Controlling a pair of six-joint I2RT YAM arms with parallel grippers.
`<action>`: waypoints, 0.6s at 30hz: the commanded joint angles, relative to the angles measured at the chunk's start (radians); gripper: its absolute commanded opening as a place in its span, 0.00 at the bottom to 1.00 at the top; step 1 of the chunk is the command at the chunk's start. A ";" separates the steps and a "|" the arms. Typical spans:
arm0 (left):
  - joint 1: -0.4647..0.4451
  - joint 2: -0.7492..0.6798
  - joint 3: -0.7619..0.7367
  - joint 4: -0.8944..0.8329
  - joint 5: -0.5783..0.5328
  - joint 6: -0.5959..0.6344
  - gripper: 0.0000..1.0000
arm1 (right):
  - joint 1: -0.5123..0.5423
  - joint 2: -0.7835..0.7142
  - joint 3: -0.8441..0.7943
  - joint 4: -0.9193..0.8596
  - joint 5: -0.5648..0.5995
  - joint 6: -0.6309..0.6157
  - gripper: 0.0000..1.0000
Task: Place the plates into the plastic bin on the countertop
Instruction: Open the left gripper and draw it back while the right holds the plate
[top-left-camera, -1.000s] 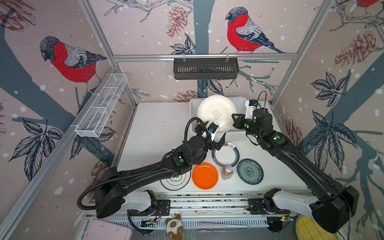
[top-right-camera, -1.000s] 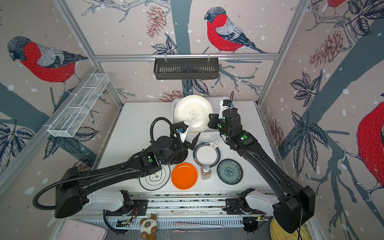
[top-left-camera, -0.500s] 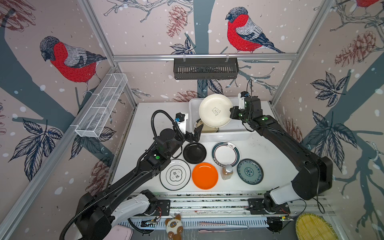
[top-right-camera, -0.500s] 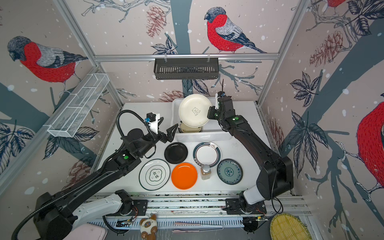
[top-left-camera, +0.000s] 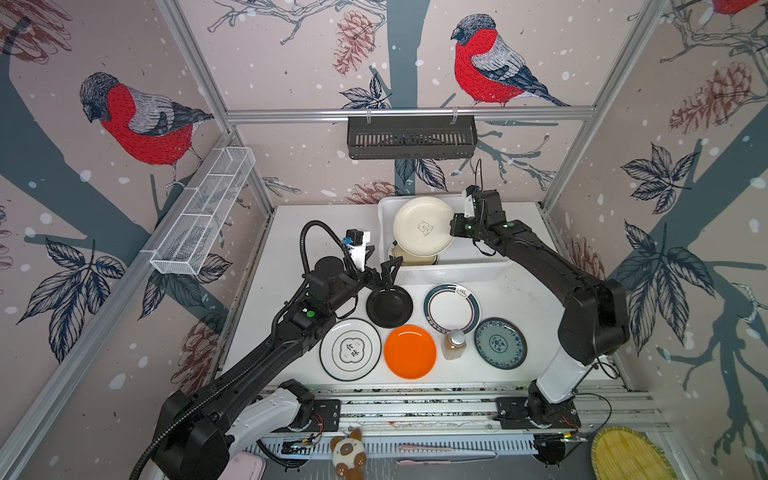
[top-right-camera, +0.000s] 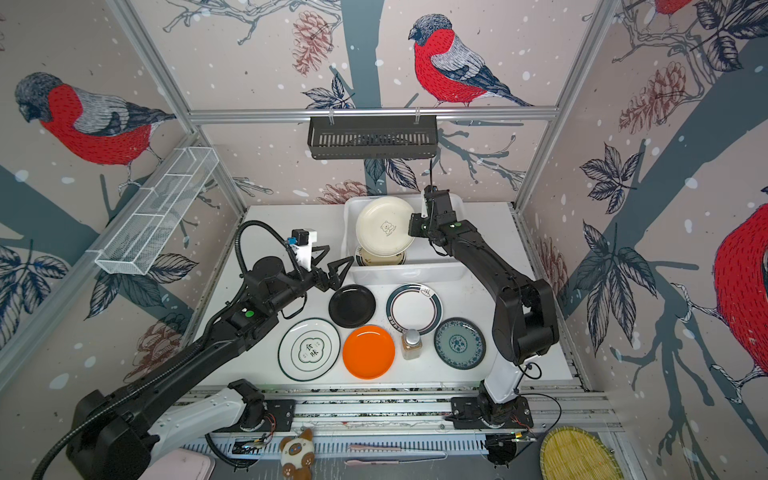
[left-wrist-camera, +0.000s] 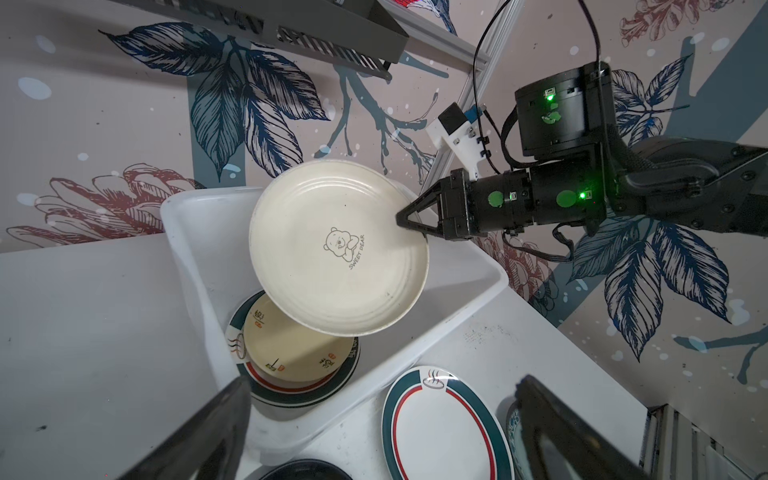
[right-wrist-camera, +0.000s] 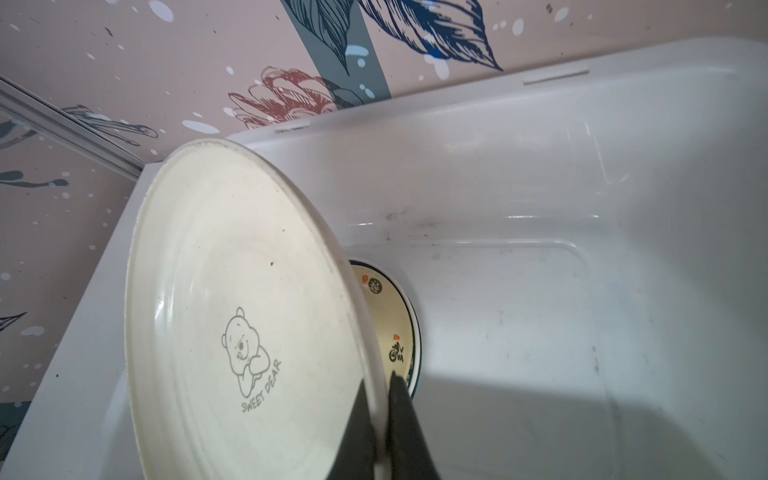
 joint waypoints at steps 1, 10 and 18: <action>0.004 -0.009 -0.002 0.010 -0.095 -0.025 0.98 | -0.006 0.034 0.018 -0.005 -0.015 -0.009 0.00; 0.006 -0.030 -0.024 -0.022 -0.172 -0.028 0.98 | -0.012 0.192 0.101 -0.022 -0.069 0.011 0.00; 0.006 -0.052 -0.039 -0.055 -0.236 -0.028 0.98 | -0.011 0.277 0.139 -0.040 -0.046 0.018 0.00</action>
